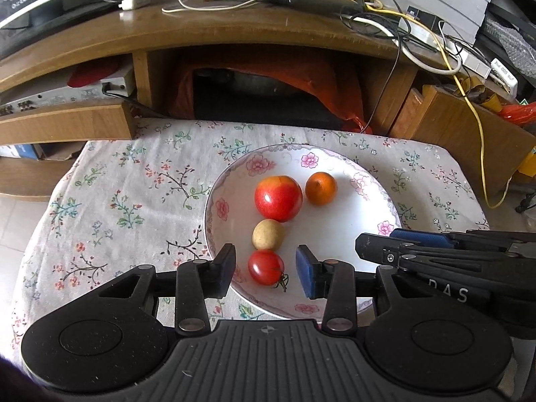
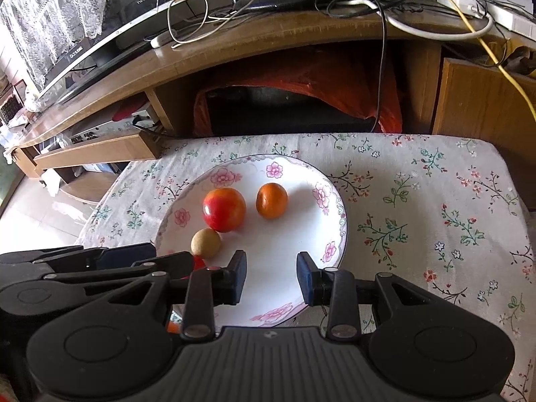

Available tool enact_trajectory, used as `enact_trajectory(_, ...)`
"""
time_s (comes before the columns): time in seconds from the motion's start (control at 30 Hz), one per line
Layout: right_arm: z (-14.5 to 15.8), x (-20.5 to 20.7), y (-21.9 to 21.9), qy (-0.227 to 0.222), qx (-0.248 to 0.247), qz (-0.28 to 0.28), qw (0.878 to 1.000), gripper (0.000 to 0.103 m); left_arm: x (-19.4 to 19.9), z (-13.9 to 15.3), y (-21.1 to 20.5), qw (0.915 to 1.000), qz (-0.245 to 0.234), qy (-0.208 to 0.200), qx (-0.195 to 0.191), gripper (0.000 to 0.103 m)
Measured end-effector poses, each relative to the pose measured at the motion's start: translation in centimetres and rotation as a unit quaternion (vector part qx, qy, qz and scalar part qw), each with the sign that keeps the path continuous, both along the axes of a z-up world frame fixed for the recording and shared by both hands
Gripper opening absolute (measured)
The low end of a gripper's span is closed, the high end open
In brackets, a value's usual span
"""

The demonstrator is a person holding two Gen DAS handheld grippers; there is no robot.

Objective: Organize fruits
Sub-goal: 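Move both open tools back toward the remaining fruits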

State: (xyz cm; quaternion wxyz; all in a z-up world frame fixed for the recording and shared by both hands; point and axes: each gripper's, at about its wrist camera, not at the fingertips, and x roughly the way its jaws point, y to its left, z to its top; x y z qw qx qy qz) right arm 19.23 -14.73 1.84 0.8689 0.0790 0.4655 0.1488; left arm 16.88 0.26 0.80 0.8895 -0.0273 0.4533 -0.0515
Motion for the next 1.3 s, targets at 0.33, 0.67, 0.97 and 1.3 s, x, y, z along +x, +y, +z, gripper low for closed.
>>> enact_trajectory(0.33, 1.2, -1.8, 0.7, -0.004, -0.005, 0.009, 1.000, 0.033, -1.7, 0.9, 0.5, 1.0000, 0.001, -0.002, -0.002, 0.048)
enact_trajectory(0.67, 1.3, -4.0, 1.2, 0.002, -0.006, 0.018, 1.000, 0.033, -3.9, 0.8, 1.0, 1.0000, -0.003, 0.006, 0.001, 0.047)
enact_trajectory(0.97, 0.8, -5.9, 1.5, 0.017, -0.007, 0.024, 1.000, 0.033, -5.6, 0.3, 1.1, 0.9998, -0.008, 0.020, 0.006, 0.045)
enact_trajectory(1.3, 0.2, -7.2, 1.7, 0.036, -0.004, 0.034, 0.999, 0.033, -7.0, -0.4, 1.3, 0.9993, -0.007, 0.036, 0.006, 0.045)
